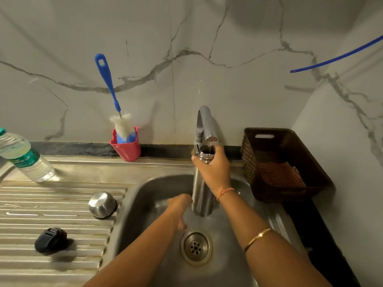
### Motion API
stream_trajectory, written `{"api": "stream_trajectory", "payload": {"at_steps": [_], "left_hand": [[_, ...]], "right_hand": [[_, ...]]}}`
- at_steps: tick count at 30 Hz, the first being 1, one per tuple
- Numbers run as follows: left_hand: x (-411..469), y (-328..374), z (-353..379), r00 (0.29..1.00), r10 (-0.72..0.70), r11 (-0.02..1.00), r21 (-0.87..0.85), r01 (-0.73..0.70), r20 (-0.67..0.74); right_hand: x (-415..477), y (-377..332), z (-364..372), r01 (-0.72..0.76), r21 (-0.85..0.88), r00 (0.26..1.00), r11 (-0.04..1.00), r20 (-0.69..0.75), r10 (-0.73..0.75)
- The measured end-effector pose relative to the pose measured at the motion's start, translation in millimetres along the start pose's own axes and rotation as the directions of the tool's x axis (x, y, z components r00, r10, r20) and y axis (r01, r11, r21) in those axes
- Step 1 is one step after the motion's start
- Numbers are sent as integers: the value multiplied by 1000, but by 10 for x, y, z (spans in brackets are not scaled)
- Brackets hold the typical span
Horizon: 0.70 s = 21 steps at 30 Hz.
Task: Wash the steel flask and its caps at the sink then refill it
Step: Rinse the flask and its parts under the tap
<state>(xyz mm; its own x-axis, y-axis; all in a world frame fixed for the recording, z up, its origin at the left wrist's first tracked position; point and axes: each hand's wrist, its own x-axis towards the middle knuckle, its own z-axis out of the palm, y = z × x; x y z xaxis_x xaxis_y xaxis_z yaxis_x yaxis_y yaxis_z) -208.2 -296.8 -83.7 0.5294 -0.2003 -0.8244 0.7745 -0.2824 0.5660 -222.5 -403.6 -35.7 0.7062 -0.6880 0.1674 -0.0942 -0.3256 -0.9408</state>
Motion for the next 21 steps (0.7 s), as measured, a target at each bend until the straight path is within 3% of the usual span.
{"api": "stream_trajectory", "payload": {"at_steps": [2,5,8,10,15,21], "left_hand": [[67,-19,-6,993,96,993,76,-91,-64],[93,-74,6,979,206,957,213,-199,-8],[113,-69,16,917,392,841,375,-391,77],[61,-65,34,874,474,753,464,-467,109],[46,-3,53,757,635,602,515,-610,156],[53,25,104,701,681,534,510,-674,213]], "right_hand": [[15,-16,-28,10,24,1000,1000,-19,-9],[-22,9,-15,-6,-40,994,999,108,10],[-67,10,7,54,21,996,998,65,-55],[-70,29,-5,17,3,995,1000,99,-17],[-41,12,-63,46,22,998,999,41,-47],[49,-18,-44,-46,22,990,999,134,43]]}}
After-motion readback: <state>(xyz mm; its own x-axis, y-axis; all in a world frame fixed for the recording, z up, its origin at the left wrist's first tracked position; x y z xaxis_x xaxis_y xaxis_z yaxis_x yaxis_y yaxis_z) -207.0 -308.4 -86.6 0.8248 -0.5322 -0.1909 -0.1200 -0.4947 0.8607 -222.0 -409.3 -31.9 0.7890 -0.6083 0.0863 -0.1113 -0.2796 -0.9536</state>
